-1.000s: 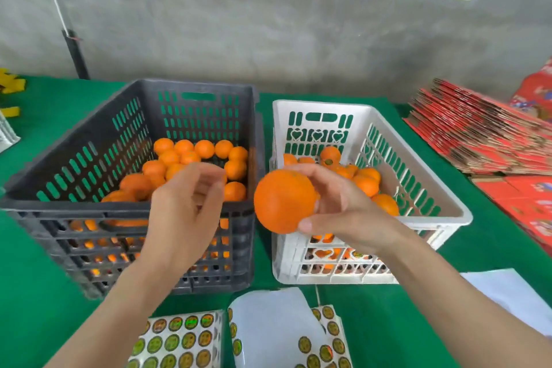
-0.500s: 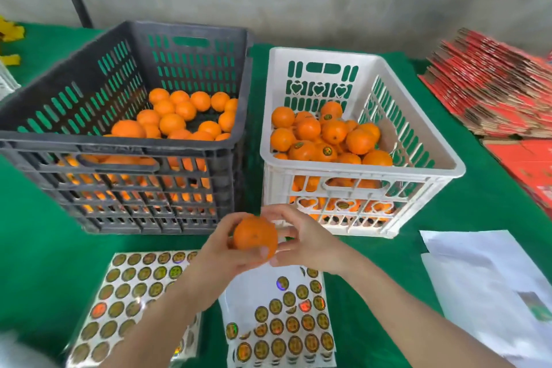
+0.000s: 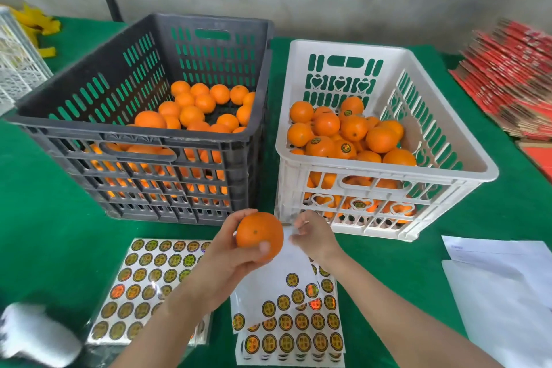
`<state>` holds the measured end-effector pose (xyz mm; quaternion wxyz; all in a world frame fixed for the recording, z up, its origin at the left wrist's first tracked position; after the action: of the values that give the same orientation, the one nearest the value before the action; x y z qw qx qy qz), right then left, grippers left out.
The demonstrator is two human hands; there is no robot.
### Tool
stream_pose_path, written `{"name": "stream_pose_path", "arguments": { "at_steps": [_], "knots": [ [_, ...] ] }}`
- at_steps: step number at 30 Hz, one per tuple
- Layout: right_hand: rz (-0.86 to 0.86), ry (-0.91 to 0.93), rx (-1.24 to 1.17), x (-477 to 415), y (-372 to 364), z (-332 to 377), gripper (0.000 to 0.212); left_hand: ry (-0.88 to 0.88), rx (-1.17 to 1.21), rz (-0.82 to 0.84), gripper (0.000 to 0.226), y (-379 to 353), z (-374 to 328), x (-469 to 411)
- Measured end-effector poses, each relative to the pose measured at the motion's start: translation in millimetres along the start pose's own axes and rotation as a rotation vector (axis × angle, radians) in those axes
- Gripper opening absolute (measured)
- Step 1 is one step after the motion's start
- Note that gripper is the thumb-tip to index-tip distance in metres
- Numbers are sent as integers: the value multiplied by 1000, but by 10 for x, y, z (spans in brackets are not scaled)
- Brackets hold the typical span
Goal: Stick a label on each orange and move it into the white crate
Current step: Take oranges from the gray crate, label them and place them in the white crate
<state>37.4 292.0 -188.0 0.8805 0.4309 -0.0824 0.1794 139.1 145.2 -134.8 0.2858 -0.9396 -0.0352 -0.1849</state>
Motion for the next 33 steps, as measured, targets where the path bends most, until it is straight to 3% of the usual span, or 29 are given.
{"name": "stream_pose_path", "arguments": {
  "at_steps": [3, 7, 11, 14, 16, 19, 23, 25, 30, 33],
  "knots": [
    [-2, 35, -85, 84, 78, 24, 25, 108, 193, -17, 86, -5, 38, 2],
    [-39, 78, -193, 222, 235, 62, 29, 175, 315, 10, 111, 0, 76, -24],
    [-9, 128, -265, 393, 354, 199, 38, 269, 336, -59, 80, 15, 124, -68],
    [86, 262, -249, 517, 368, 344, 30, 318, 375, -161, 82, -9, 164, -105],
    [156, 333, -150, 576, 322, 408, 48, 327, 334, -240, 83, -40, 170, -117],
    [135, 317, -50, 601, 292, 418, 65, 286, 2, -247, 79, -65, 128, -137],
    [155, 252, -175, 601, 284, 306, 61, 105, -377, 61, 75, -145, -6, -107],
    [194, 242, -274, 607, 281, 265, 59, 63, -462, 52, 75, -115, -25, -119],
    [175, 161, -425, 561, 343, 178, 47, 3, -127, -198, 86, 117, -83, -112],
    [193, 145, -486, 554, 355, 146, 44, 11, -77, -182, 88, 191, -179, -129]
  ]
}}
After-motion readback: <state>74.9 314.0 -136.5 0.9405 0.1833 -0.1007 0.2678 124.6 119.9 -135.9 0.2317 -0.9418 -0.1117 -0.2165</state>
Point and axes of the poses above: each hand's wrist, its own x-axis away from the middle knuckle, its own y-axis out of the back of the hand, z = x × y, the point moved 5 cm from there along -x, towards the middle knuckle, and after that the axes turned 14 degrees about x, right-handed, at the moved point
